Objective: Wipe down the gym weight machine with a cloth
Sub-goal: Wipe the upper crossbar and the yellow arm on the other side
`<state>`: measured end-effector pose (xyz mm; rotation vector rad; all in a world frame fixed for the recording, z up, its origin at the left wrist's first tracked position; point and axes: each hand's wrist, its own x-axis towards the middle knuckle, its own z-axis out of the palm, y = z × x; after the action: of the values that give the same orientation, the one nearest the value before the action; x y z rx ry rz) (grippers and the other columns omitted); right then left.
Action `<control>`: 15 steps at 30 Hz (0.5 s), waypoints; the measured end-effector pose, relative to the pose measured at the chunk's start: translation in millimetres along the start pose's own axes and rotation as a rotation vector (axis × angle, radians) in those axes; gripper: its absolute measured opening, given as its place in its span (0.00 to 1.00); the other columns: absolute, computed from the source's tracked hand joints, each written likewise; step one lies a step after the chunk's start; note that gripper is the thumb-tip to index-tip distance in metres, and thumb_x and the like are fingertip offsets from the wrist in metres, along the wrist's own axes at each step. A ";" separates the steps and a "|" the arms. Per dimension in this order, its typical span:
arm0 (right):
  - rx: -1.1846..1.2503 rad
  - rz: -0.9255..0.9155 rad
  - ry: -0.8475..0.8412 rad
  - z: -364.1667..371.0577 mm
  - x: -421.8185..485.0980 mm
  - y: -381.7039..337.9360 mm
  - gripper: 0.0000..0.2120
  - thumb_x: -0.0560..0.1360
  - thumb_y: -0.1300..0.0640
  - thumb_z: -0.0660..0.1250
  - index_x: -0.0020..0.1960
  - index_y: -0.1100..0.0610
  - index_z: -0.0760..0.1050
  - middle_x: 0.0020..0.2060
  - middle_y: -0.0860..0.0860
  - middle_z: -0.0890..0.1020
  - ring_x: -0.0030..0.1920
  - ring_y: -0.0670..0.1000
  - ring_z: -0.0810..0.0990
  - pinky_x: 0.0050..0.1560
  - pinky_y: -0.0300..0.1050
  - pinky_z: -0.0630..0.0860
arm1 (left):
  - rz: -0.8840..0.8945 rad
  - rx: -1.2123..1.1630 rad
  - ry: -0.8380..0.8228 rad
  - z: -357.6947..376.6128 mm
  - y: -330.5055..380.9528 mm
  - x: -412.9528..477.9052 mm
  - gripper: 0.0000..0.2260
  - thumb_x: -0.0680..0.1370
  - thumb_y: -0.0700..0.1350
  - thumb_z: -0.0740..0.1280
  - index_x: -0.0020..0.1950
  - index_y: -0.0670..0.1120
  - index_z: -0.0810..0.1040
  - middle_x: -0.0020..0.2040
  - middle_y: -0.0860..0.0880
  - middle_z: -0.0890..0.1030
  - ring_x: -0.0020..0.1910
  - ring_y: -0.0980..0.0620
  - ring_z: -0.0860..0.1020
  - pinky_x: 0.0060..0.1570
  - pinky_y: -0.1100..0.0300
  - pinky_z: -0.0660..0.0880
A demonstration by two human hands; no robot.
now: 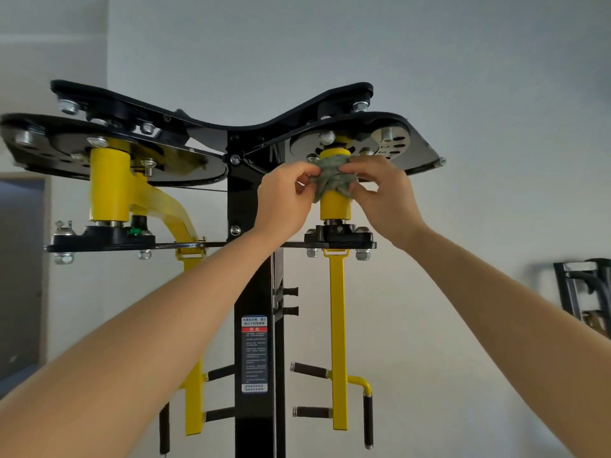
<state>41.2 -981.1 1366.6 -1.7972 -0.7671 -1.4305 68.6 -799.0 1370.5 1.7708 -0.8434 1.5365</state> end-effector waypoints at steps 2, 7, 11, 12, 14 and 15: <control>-0.016 0.004 -0.001 -3.4 -6.9 2.5 0.13 0.76 0.67 0.70 0.57 0.55 0.83 0.55 0.48 0.81 0.55 0.47 0.81 0.57 0.41 0.79 | -0.014 -0.024 -0.038 2.3 -4.5 -6.5 0.08 0.77 0.39 0.71 0.54 0.47 0.85 0.44 0.52 0.83 0.41 0.54 0.81 0.44 0.54 0.81; -0.012 0.131 -0.108 -13.9 -30.4 4.5 0.10 0.76 0.65 0.71 0.51 0.52 0.84 0.49 0.50 0.84 0.51 0.47 0.83 0.53 0.41 0.81 | 0.001 -0.087 -0.150 0.4 -14.4 -30.5 0.07 0.77 0.38 0.72 0.53 0.45 0.85 0.45 0.53 0.83 0.43 0.55 0.81 0.44 0.59 0.80; 0.035 0.217 -0.138 -17.0 -45.4 -1.9 0.11 0.77 0.67 0.69 0.49 0.51 0.83 0.48 0.49 0.85 0.51 0.47 0.84 0.51 0.37 0.79 | 0.026 -0.082 -0.181 -0.7 -8.6 -44.5 0.07 0.78 0.37 0.71 0.55 0.44 0.84 0.47 0.53 0.81 0.43 0.58 0.78 0.43 0.70 0.75; 0.031 0.216 -0.128 -17.6 -48.0 -3.2 0.11 0.77 0.67 0.69 0.48 0.51 0.83 0.48 0.49 0.85 0.51 0.47 0.84 0.51 0.37 0.79 | 0.023 -0.077 -0.180 -0.6 -6.4 -46.0 0.07 0.78 0.37 0.71 0.55 0.44 0.84 0.47 0.52 0.81 0.42 0.59 0.77 0.43 0.72 0.74; 0.003 0.195 -0.098 -19.1 -53.3 -3.3 0.12 0.77 0.68 0.69 0.48 0.52 0.84 0.48 0.50 0.85 0.51 0.47 0.83 0.51 0.36 0.79 | 0.008 -0.103 -0.179 -0.8 -0.3 -49.7 0.07 0.78 0.37 0.70 0.55 0.44 0.84 0.47 0.51 0.81 0.42 0.58 0.77 0.42 0.71 0.73; -0.002 0.185 -0.078 -20.2 -55.9 -3.2 0.12 0.76 0.69 0.69 0.48 0.53 0.84 0.48 0.50 0.85 0.50 0.47 0.83 0.50 0.34 0.78 | 0.000 -0.127 -0.186 -1.3 3.7 -52.3 0.07 0.78 0.37 0.70 0.54 0.45 0.84 0.47 0.51 0.81 0.42 0.57 0.78 0.42 0.70 0.73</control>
<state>15.4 -997.0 1315.3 -1.8827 -0.6203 -1.2478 59.0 -797.1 1319.0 1.8392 -1.0071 1.3025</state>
